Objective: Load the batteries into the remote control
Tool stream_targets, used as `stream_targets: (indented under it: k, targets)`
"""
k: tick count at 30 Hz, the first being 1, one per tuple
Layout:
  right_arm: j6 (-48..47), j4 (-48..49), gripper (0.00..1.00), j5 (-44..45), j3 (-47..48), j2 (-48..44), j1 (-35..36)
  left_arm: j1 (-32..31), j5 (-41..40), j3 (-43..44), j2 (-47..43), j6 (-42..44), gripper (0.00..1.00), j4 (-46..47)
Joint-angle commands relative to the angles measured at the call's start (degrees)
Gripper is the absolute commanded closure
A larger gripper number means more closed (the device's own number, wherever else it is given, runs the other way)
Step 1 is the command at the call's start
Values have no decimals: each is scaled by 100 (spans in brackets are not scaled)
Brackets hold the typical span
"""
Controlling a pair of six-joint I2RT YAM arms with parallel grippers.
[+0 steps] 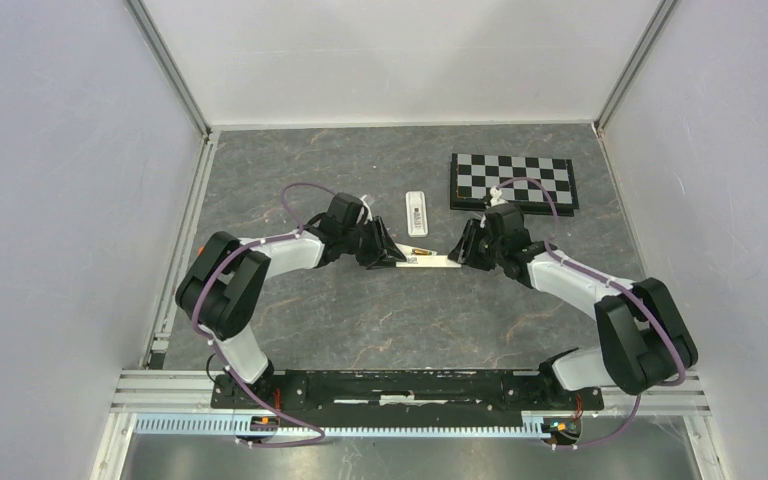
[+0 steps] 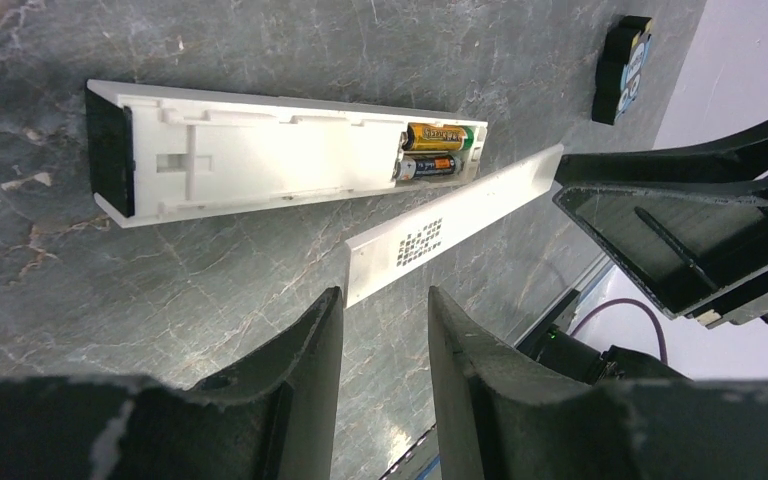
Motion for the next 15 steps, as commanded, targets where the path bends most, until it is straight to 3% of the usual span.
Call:
stream_targets:
  k: [1, 15]
  targets:
    - [68, 659, 58, -285, 449, 277, 69, -115, 98, 426, 110, 0, 58, 317]
    - [-114, 935, 58, -356, 663, 853, 75, -73, -581, 545, 232, 50, 58, -3]
